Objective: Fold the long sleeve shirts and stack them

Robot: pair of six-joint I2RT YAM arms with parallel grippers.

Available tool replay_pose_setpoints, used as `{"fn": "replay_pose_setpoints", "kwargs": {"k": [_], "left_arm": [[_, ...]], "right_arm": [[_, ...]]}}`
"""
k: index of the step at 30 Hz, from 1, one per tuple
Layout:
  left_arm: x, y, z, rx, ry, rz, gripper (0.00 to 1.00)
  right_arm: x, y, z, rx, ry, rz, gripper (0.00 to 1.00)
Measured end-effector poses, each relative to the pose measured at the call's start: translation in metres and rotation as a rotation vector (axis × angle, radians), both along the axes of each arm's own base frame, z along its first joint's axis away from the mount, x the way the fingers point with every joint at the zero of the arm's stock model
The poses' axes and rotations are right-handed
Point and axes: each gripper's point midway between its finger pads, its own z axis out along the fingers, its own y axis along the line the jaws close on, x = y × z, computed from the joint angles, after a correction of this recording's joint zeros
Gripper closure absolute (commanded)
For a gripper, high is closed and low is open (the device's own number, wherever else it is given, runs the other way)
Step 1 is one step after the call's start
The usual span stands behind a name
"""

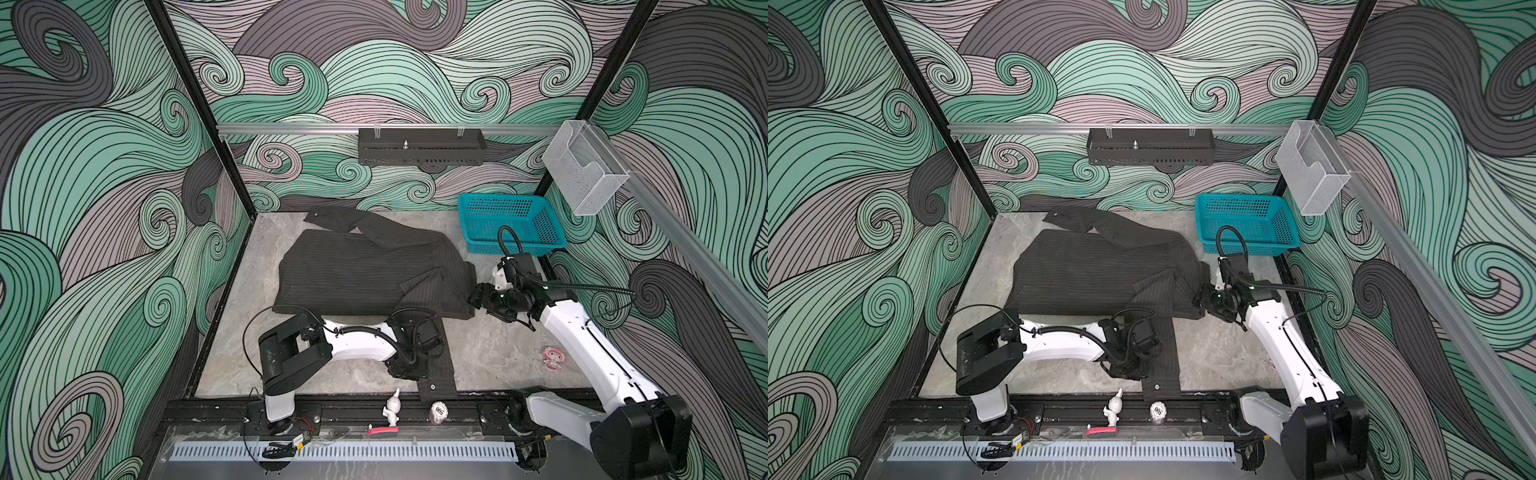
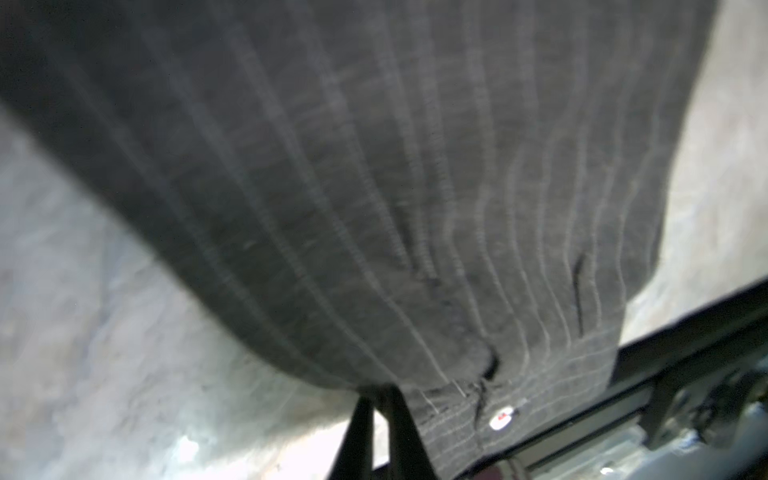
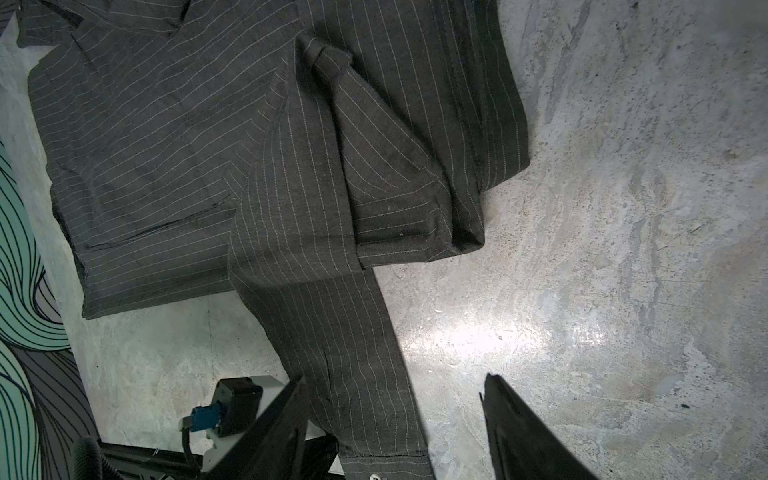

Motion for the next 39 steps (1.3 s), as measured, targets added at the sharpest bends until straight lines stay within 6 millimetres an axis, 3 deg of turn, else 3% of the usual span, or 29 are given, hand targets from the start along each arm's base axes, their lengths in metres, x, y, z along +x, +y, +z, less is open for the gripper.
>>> {"fn": "replay_pose_setpoints", "kwargs": {"k": [4, 7, 18, 22, 27, 32, 39], "left_arm": [[0.007, 0.015, 0.001, 0.061, -0.028, 0.019, 1.0], [0.023, 0.039, 0.008, 0.117, -0.055, 0.045, 1.0], [0.128, 0.146, 0.111, 0.099, -0.239, 0.183, 1.0], [0.152, 0.18, 0.128, 0.133, -0.263, 0.205, 1.0], [0.17, 0.214, 0.142, 0.171, -0.264, 0.233, 1.0], [0.197, 0.219, 0.179, 0.154, -0.338, 0.221, 1.0], [0.252, 0.205, 0.294, 0.048, -0.656, 0.19, 1.0]], "right_arm": [[0.001, 0.001, -0.001, 0.004, 0.001, 0.003, 0.33], [0.005, 0.003, -0.007, 0.007, 0.004, 0.007, 0.35], [0.032, 0.015, -0.091, 0.024, 0.195, -0.001, 0.6], [0.041, 0.016, -0.114, 0.01, 0.244, -0.01, 0.68], [0.048, 0.014, -0.127, -0.013, 0.266, -0.021, 0.74], [0.049, 0.01, -0.131, -0.024, 0.273, -0.031, 0.78], [0.05, 0.006, -0.131, -0.019, 0.276, -0.058, 0.8]]}}
